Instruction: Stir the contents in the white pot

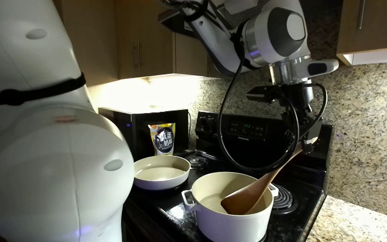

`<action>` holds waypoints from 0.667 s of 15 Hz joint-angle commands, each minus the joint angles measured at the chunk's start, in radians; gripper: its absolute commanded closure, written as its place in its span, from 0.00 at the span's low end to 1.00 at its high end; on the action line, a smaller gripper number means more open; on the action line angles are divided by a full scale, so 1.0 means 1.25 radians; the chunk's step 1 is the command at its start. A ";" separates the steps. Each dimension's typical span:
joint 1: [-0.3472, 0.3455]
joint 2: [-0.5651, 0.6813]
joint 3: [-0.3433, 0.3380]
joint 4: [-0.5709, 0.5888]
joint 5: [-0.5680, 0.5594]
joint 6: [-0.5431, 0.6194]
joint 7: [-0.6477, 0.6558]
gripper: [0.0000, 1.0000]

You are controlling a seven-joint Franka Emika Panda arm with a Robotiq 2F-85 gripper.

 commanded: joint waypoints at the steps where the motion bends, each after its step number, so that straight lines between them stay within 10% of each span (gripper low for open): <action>1: 0.001 -0.006 0.033 -0.017 0.026 0.020 -0.038 0.93; 10: -0.036 0.027 0.093 -0.106 0.005 0.308 0.019 0.93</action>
